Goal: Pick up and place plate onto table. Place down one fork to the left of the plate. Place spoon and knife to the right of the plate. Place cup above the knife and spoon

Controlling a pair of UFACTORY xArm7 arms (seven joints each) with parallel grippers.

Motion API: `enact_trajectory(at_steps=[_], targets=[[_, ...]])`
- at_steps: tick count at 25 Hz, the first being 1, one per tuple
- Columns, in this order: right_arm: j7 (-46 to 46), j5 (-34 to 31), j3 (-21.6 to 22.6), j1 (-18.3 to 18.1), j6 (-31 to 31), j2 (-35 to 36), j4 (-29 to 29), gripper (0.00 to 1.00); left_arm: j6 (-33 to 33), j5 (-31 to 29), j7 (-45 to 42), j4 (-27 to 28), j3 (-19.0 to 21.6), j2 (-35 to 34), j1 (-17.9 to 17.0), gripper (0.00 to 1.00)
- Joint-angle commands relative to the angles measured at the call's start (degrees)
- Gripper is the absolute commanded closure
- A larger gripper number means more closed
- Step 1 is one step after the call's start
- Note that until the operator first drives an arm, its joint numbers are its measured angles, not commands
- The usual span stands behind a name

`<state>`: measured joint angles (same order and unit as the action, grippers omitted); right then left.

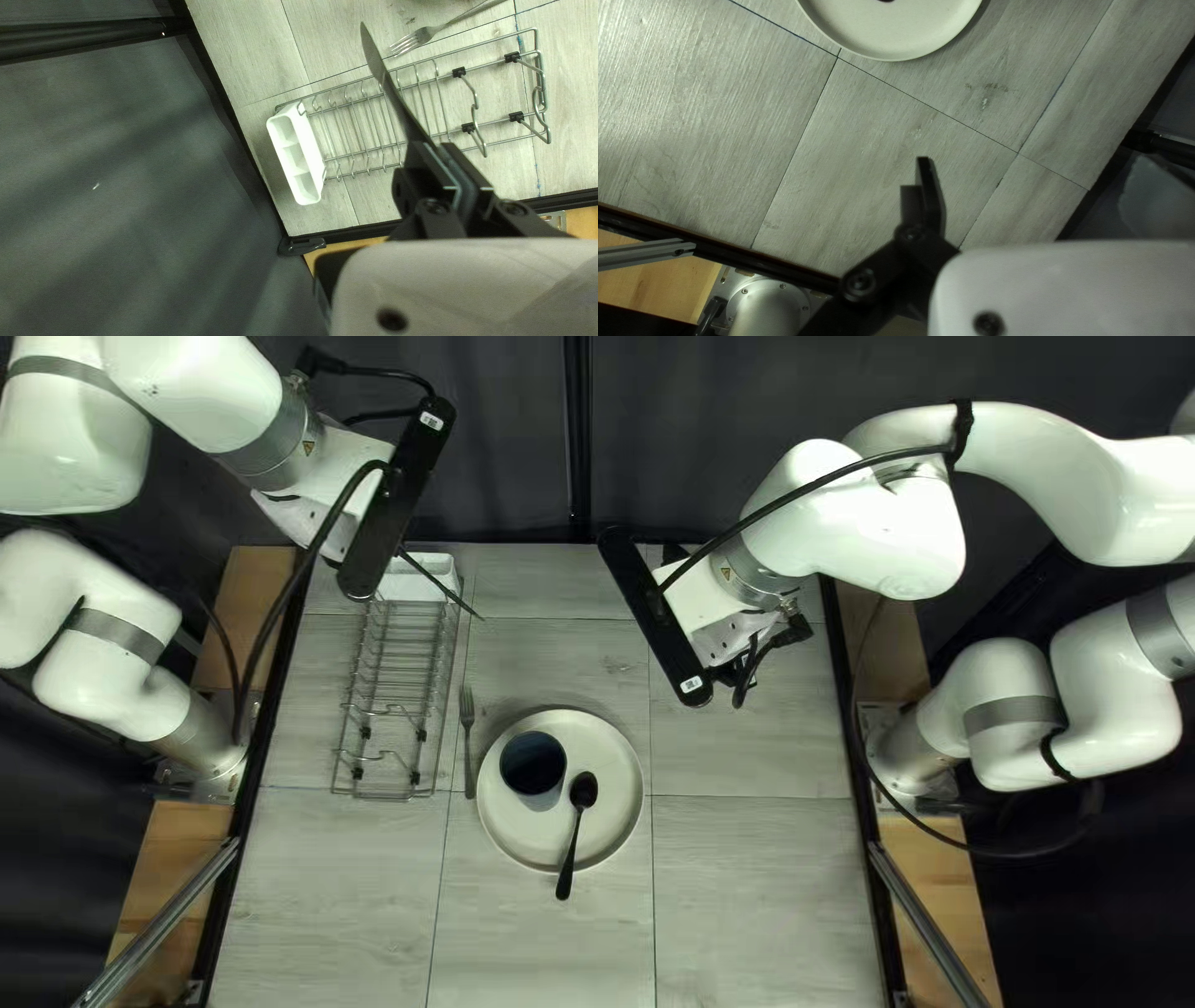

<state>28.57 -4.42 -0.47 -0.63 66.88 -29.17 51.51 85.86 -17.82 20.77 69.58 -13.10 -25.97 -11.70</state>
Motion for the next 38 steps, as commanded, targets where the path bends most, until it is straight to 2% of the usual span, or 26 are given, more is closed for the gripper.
enact_trajectory(at_steps=[1, 4, 12, 20, 23, 24, 25, 28, 31, 38], targets=[[0.00, 0.00, 0.00, 0.00, 0.00, 0.00, 0.00, 0.00, -5.42, -4.71, -1.36, -8.13, 4.11, -4.86, -1.27, 1.00], [0.00, 0.00, 0.00, 0.00, 0.00, 0.00, 0.00, 0.00, -11.56, -8.72, -0.14, -14.04, 5.92, -7.24, -2.48, 1.00], [0.37, -0.40, -0.15, -0.12, -0.62, -0.71, -0.96, 0.00, -11.56, -8.72, -0.14, -14.04, 5.92, -7.24, -2.48, 1.00], [7.23, 4.92, -9.51, -0.92, -6.31, -2.56, -2.62, 0.00, -11.56, -8.72, -0.14, -14.04, 5.92, -7.24, -2.48, 1.00], [10.96, 8.32, -13.63, -0.41, -11.53, -3.00, -4.75, 0.00, -11.56, -8.72, -0.14, -14.04, 5.92, -7.24, -2.48, 1.00], [11.91, 10.07, -14.97, -0.13, -15.73, -2.41, -6.53, 0.00, -11.56, -8.72, -0.14, -14.04, 5.92, -7.24, -2.48, 1.00], [12.13, 11.02, -15.50, 0.06, -17.93, -1.64, -7.39, 0.00, -11.56, -8.72, -0.14, -14.04, 5.92, -7.24, -2.48, 1.00], [12.13, 11.02, -15.50, 0.06, -17.93, -1.64, -7.39, 0.00, -11.98, -7.95, -0.64, -14.14, 5.72, -7.17, -2.61, 1.00], [12.55, 10.95, -15.37, 0.32, -18.31, -1.65, -7.63, 0.00, -14.83, -10.03, -1.03, -13.83, 7.48, -4.52, -3.37, 1.00], [17.21, 17.56, -18.64, 4.54, -20.49, 3.73, -4.87, 0.00, -20.72, -14.98, -0.72, -16.65, 9.27, -4.15, -4.06, 1.00]])
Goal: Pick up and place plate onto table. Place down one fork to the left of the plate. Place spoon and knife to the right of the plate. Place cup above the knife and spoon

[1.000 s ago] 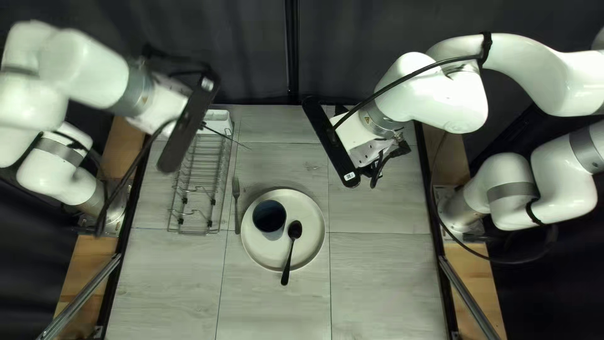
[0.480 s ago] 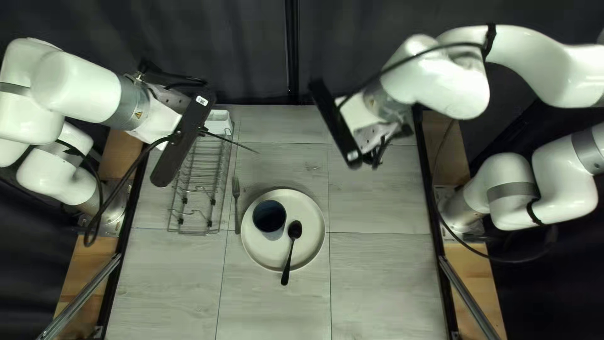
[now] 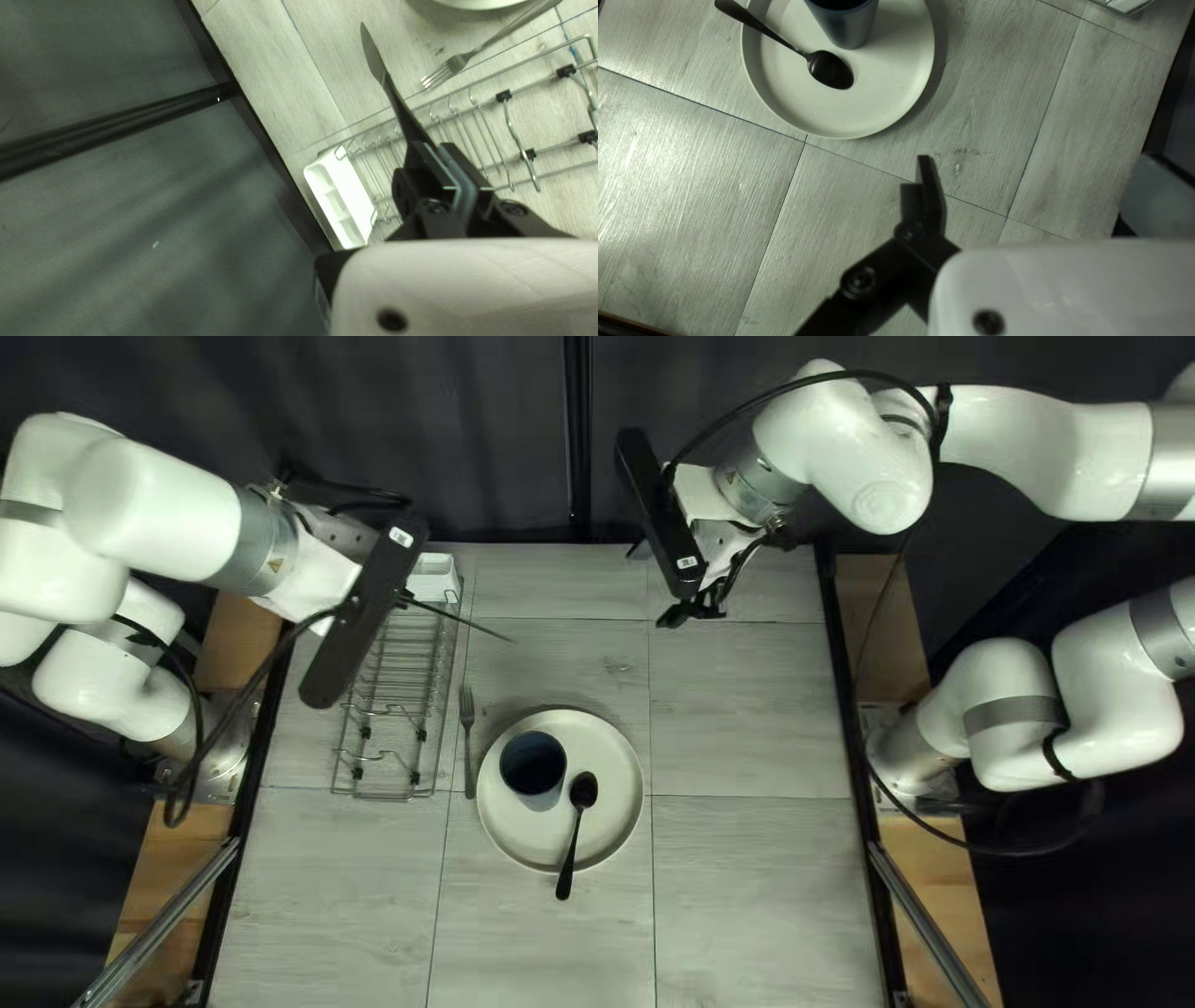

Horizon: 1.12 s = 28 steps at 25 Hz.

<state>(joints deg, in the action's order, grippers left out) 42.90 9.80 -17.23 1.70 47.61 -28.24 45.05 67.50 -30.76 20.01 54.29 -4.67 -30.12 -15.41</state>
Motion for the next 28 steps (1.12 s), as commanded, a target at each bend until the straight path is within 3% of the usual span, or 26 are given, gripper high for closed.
enact_trajectory(at_steps=[1, 7, 14, 28], targets=[[4.20, 4.97, -2.65, 3.13, -1.82, 4.41, 2.42, 0.00, -2.66, -2.57, 0.29, -1.51, 1.12, -0.22, -0.47, 1.00], [9.77, 10.81, -5.10, 6.10, -4.32, 10.03, 5.17, 0.00, -3.86, -3.40, 1.42, -2.22, 1.17, -1.20, -0.85, 1.00], [18.53, 22.01, -7.62, 9.53, -8.39, 18.12, 9.44, 0.00, -3.86, -3.40, 1.42, -2.22, 1.17, -1.20, -0.85, 1.00], [32.25, 41.26, -9.15, 10.83, -9.42, 27.13, 13.64, 0.00, -3.86, -3.40, 1.42, -2.22, 1.17, -1.20, -0.85, 1.00]])
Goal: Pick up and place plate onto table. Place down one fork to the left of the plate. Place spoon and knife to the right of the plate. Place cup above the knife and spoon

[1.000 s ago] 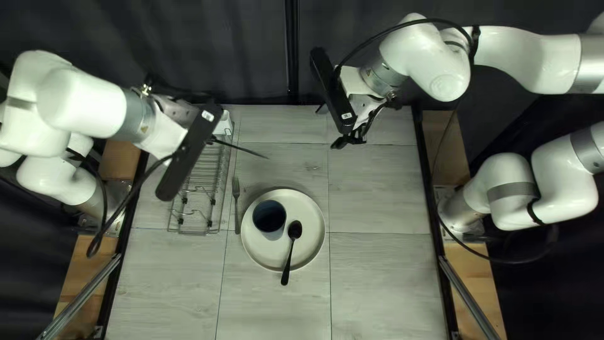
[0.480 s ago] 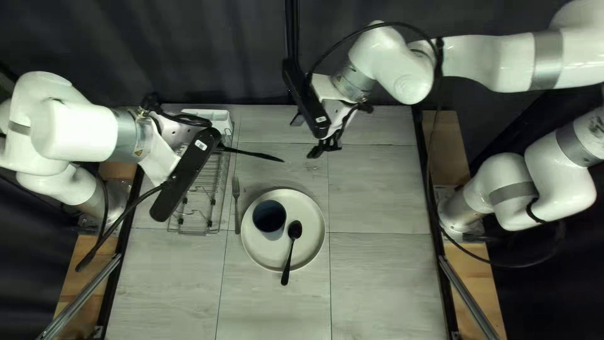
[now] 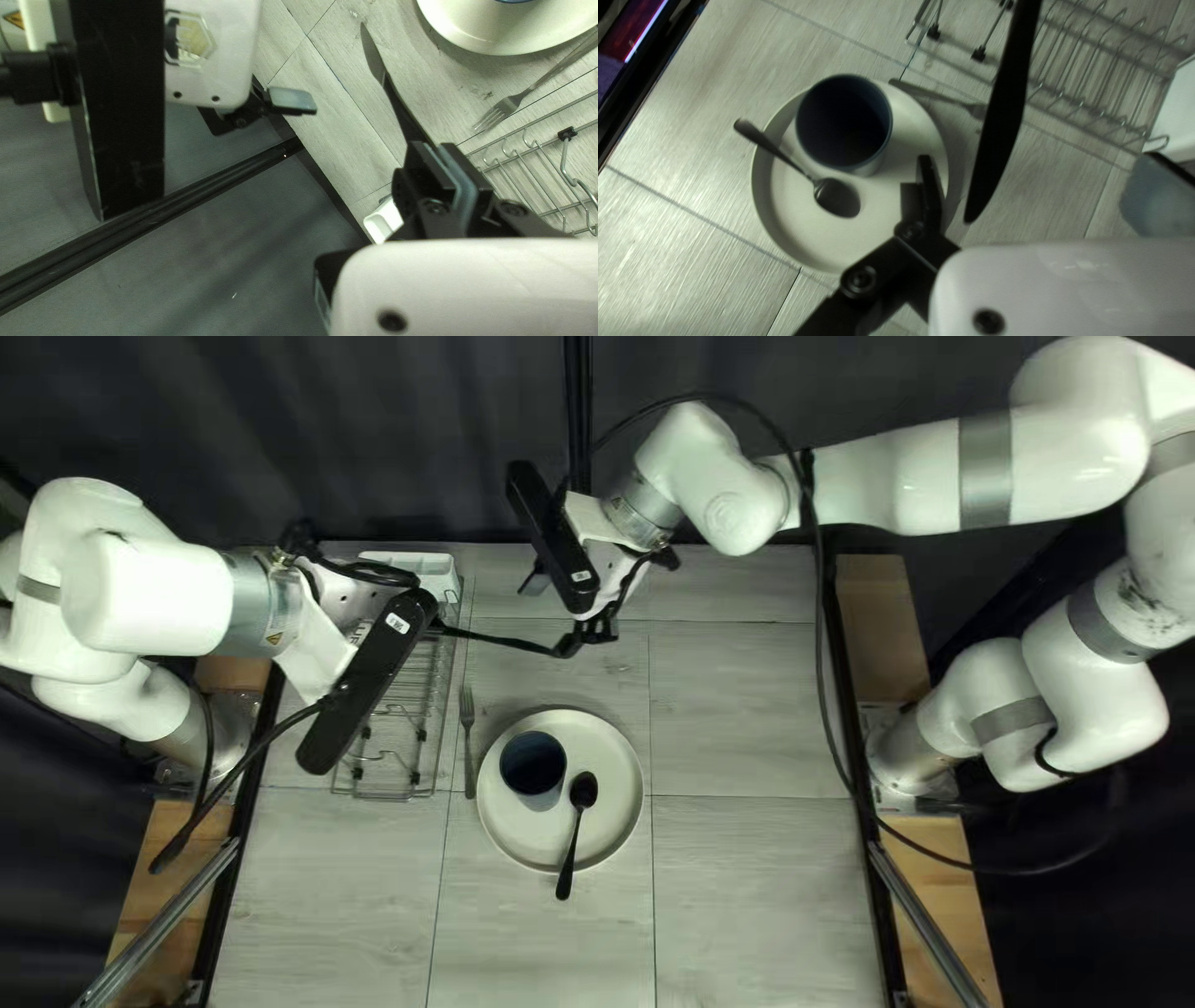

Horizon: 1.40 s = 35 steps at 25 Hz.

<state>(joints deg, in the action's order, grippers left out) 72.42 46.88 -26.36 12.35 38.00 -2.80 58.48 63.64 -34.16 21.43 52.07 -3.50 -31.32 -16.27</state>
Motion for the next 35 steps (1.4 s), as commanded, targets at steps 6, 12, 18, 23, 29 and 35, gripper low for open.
enact_trajectory(at_steps=[6, 12, 18, 23, 29, 35], targets=[[2.26, 5.08, 0.85, 1.04, -0.39, 1.48, -0.22, 0.00, 0.00, 0.00, 0.00, 0.00, 0.00, 0.00, 0.00, 1.00], [1.04, 3.47, 1.00, 1.13, 0.14, 1.49, 0.38, 1.00, 0.00, 0.00, 0.00, 0.00, 0.00, 0.00, 0.00, 1.00], [-0.85, 1.21, 1.12, 1.14, 0.55, 1.36, 1.22, 1.00, 0.00, 0.00, 0.00, 0.00, 0.00, 0.00, 0.00, 1.00], [-2.45, -1.19, 0.94, 0.79, 0.41, 0.50, 0.06, 1.00, 0.00, 0.00, 0.00, 0.00, 0.00, 0.00, 0.00, 0.00], [-10.07, -12.67, 2.42, -1.88, -2.96, -6.89, -8.07, 1.00, 3.67, 2.35, 0.93, 1.94, -0.01, -0.79, -0.44, 0.00], [-17.94, -29.84, 5.88, -9.88, 3.28, -16.94, -16.47, 1.00, 9.64, 8.23, 6.42, 4.36, -4.18, -2.64, -1.06, 0.00]])
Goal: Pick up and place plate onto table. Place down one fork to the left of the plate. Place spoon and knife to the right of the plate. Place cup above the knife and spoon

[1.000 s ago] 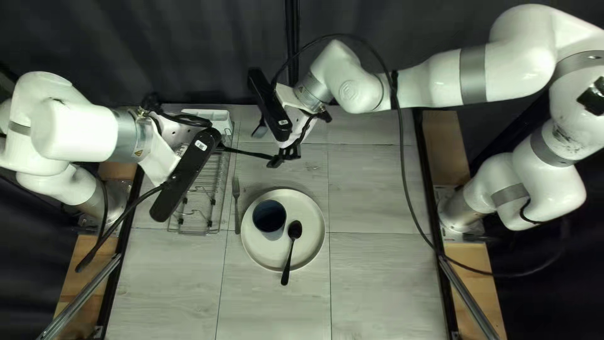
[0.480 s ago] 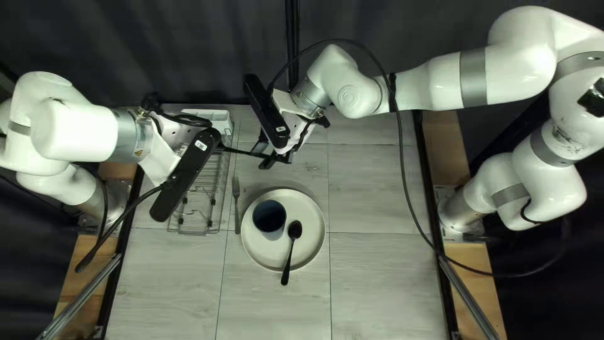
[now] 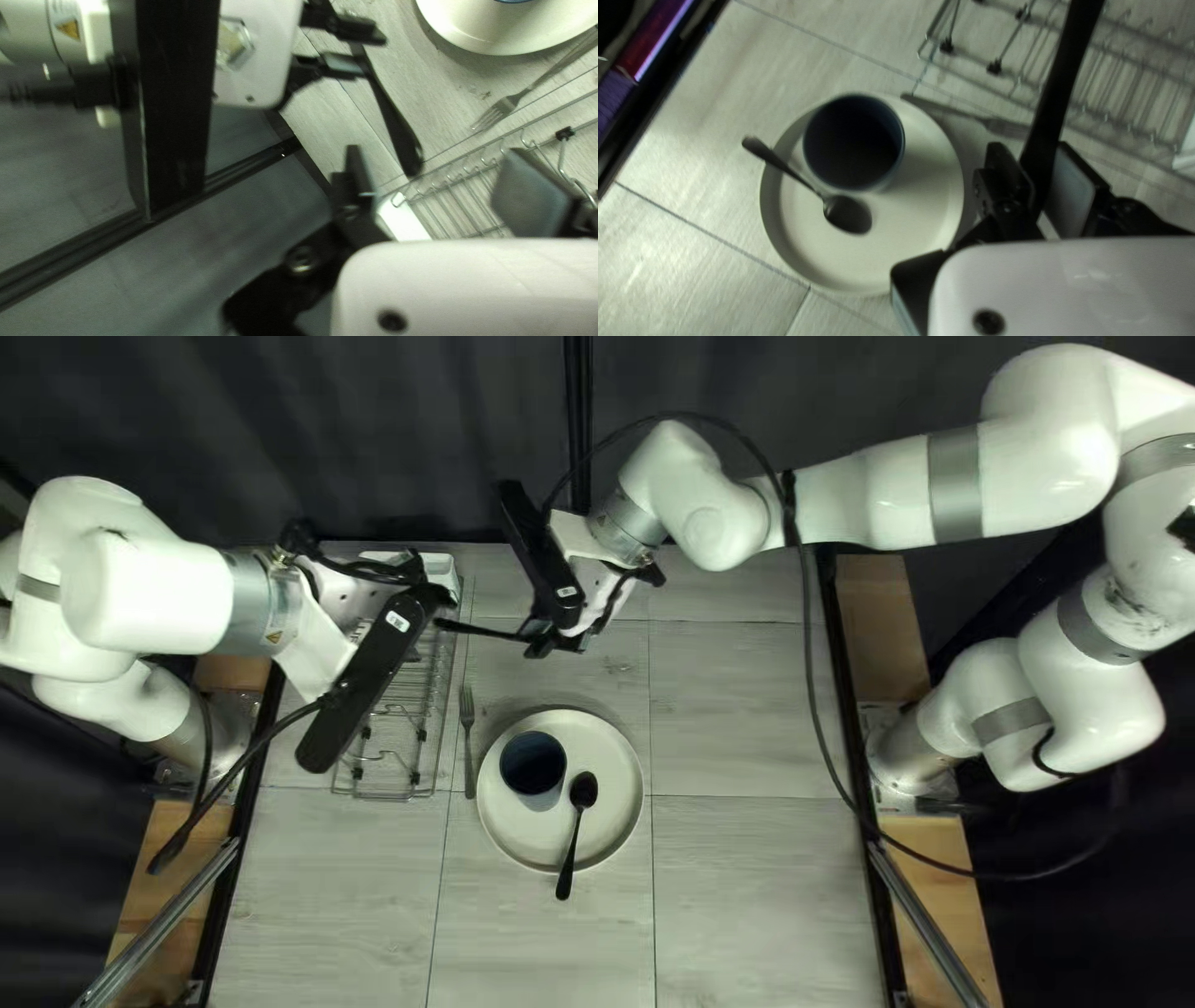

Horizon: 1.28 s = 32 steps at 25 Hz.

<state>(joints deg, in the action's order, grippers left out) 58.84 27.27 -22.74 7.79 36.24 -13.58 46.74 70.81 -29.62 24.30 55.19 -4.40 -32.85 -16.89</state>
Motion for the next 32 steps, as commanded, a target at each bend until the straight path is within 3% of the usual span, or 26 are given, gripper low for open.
enact_trajectory(at_steps=[1, 4, 5, 12, 20, 27, 32], targets=[[-5.18, -13.91, 3.43, -6.71, 8.28, -8.18, -5.57, 1.00, 3.08, 4.91, 5.34, 1.46, -4.98, -1.68, -0.50, 0.00], [-6.30, -22.19, 6.57, -8.40, 18.02, -10.97, -5.11, 1.00, 5.76, 7.47, 10.08, 3.34, -8.79, -2.41, -0.66, 0.00], [-6.30, -22.19, 6.57, -8.40, 18.02, -10.97, -5.11, 1.00, 6.25, 8.11, 11.83, 4.09, -10.19, -2.38, -0.79, 0.00], [-6.30, -22.19, 6.57, -8.40, 18.02, -10.97, -5.11, 1.00, 6.25, 8.11, 11.83, 4.09, -10.19, -2.38, -0.79, 0.00], [-7.81, -33.22, 18.97, -2.91, 17.54, -10.74, -11.53, 1.00, 6.25, 8.11, 11.83, 4.09, -10.19, -2.38, -0.79, 0.00], [-7.81, -33.22, 18.97, -2.91, 17.54, -10.74, -11.53, 1.00, 6.25, 8.11, 11.83, 4.09, -10.19, -2.38, -0.79, 0.00], [-1.68, -38.56, 22.25, 0.53, 10.18, -9.63, -17.62, 1.00, 6.25, 8.11, 11.83, 4.09, -10.19, -2.38, -0.79, 0.00]])
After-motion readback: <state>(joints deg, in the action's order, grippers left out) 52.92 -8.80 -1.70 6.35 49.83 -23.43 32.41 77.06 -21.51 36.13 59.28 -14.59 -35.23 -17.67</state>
